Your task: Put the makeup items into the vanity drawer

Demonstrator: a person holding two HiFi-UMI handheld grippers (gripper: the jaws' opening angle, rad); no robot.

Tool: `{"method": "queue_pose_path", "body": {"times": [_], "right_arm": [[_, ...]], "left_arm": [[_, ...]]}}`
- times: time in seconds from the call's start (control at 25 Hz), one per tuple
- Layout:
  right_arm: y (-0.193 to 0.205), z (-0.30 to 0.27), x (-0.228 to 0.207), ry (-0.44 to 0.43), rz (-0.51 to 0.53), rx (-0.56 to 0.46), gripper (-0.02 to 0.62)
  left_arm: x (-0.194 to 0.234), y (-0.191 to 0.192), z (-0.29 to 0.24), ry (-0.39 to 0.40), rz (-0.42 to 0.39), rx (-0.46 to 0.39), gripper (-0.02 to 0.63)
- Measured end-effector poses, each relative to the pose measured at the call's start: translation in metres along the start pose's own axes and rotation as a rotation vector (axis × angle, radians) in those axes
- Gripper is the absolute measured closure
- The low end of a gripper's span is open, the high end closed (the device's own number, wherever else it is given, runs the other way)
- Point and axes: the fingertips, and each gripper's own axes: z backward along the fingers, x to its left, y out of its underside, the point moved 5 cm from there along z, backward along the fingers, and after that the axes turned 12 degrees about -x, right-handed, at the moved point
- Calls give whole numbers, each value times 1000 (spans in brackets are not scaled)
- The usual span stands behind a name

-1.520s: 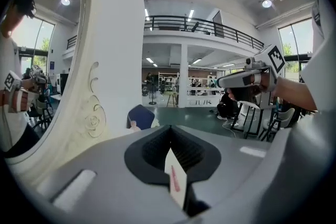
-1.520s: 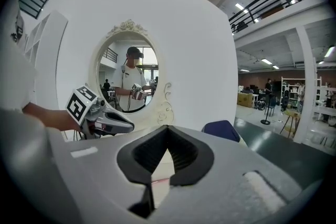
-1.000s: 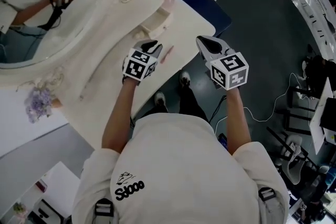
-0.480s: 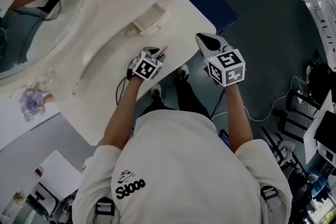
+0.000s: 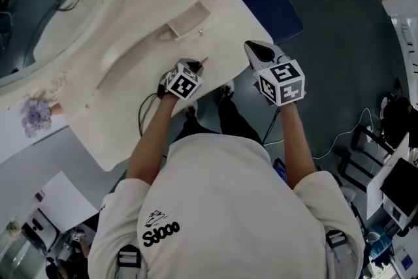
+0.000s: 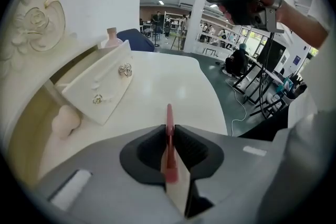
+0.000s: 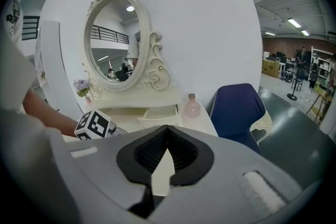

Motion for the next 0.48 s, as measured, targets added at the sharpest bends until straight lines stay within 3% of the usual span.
{"method": "queue_pose_path", "body": {"times": [0.2, 0.48], "right_arm": [[0, -9, -4, -37, 6, 10, 592], [-11, -22, -20, -57, -20, -22, 592]], "left_arm": [[-2, -1, 1, -13, 8, 4, 541], [18, -41, 25, -120, 35, -101, 541]]}}
